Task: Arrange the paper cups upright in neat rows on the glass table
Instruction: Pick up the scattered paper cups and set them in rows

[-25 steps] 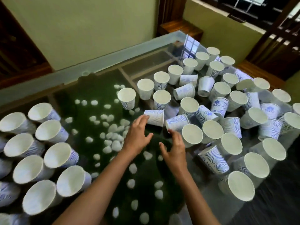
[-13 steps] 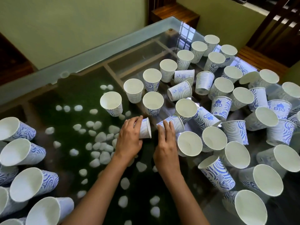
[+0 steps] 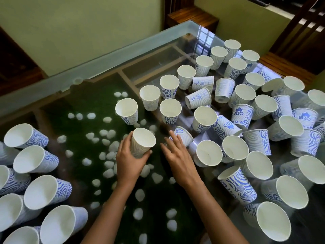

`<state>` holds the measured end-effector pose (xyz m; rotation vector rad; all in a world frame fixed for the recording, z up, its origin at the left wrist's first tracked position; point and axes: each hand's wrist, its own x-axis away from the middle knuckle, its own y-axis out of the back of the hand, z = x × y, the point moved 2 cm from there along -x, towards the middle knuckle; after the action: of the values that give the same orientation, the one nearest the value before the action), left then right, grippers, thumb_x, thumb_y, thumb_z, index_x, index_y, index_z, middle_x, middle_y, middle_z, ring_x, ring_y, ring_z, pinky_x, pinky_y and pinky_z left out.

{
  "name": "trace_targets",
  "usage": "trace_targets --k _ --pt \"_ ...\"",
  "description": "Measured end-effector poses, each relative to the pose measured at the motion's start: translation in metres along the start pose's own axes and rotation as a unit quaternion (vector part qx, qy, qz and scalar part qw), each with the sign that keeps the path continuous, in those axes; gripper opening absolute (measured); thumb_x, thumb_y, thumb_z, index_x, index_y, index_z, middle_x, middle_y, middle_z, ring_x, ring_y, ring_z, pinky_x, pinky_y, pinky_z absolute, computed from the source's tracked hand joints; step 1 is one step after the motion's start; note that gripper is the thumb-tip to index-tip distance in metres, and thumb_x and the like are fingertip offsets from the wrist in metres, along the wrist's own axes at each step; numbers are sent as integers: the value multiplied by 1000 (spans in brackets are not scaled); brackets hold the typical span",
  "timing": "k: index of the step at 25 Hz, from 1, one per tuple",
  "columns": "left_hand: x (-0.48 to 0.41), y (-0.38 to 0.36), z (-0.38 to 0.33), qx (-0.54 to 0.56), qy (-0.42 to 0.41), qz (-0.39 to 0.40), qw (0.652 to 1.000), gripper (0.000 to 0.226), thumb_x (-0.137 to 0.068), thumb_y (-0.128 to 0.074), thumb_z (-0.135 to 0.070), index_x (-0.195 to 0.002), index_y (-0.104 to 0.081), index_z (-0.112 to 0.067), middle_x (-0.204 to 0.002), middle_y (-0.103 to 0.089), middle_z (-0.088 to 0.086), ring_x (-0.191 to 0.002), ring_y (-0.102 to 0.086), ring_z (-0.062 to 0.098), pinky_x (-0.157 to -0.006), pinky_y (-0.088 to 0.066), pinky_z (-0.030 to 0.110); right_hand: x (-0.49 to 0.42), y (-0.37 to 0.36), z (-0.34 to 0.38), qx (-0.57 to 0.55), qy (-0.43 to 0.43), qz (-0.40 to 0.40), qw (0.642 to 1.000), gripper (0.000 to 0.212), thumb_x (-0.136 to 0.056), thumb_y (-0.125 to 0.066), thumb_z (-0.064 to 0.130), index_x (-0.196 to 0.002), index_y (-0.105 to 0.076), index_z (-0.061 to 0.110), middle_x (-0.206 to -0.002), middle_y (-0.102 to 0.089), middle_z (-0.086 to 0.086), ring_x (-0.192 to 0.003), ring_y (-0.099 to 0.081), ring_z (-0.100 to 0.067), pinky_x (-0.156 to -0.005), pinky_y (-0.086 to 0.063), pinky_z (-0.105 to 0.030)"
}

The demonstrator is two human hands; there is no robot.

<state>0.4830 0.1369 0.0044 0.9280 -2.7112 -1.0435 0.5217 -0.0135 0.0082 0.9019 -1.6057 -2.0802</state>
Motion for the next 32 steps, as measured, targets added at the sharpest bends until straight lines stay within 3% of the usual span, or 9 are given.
trace_targets --k 3,6,9,12,15,17,24,27,32 --pt "12 11 10 30 50 -39 998 74 -56 -87 -16 -120 -54 -2 -120 -59 16 -111 -54 29 -92 -42 34 26 2 13 -27 86 13 996 51 -68 -69 -6 -117 -61 1 -127 -58 -18 -127 -43 -40 -104 -32 -53" --pt "21 21 20 50 78 -48 995 73 -57 -86 -18 -121 -54 -3 -119 -60 15 -111 -54 26 -92 -43 35 47 2 26 -154 -47 -65 985 51 -67 -62 -18 -115 -61 -1 -126 -57 -21 -121 -51 -38 -106 -38 -40" --pt "28 26 23 72 95 -49 992 73 -59 -86 -18 -122 -53 -5 -120 -59 13 -110 -52 19 -94 -46 39 56 2 38 -282 -252 -155 913 41 -79 -64 -4 -119 -56 -2 -124 -51 -20 -115 -54 -28 -104 -34 -21" --pt "29 25 20 79 95 -45 991 73 -58 -86 -17 -122 -54 -5 -119 -60 13 -108 -52 17 -92 -47 38 52 -7 44 -360 -386 -145 837 57 -82 -69 19 -131 -45 4 -130 -43 -13 -119 -44 -17 -102 -27 -12" --pt "27 23 18 85 96 -39 991 73 -58 -86 -17 -123 -53 -6 -120 -59 12 -105 -50 13 -91 -45 33 36 -15 40 -431 -503 -108 741 76 -78 -71 36 -140 -33 13 -137 -42 -11 -126 -42 -20 -106 -30 -25" --pt "25 21 18 84 93 -33 992 74 -59 -85 -18 -124 -52 -7 -122 -58 11 -108 -49 13 -93 -44 33 24 -20 31 -442 -532 -107 715 84 -75 -73 39 -142 -28 13 -138 -44 -15 -127 -44 -26 -108 -35 -39" --pt "37 23 28 98 105 -41 989 76 -58 -86 -22 -124 -52 -9 -122 -59 10 -111 -52 18 -93 -47 40 24 -25 19 -480 -500 -57 719 83 -67 -79 12 -138 -35 10 -118 -59 -7 -99 -58 -13 -88 -46 -28" --pt "58 32 28 111 112 -56 986 76 -57 -87 -23 -123 -52 -10 -120 -60 10 -106 -52 13 -90 -46 32 44 -20 34 -507 -452 -39 733 75 -63 -79 7 -129 -44 7 -123 -55 -12 -109 -57 -21 -97 -48 -38" --pt "118 66 38 124 104 -59 985 76 -55 -88 -23 -121 -53 -7 -120 -61 12 -109 -57 21 -91 -48 38 91 -3 68 -510 -373 -5 775 67 -50 -77 13 -111 -49 15 -116 -54 -15 -107 -56 -24 -97 -48 -43"
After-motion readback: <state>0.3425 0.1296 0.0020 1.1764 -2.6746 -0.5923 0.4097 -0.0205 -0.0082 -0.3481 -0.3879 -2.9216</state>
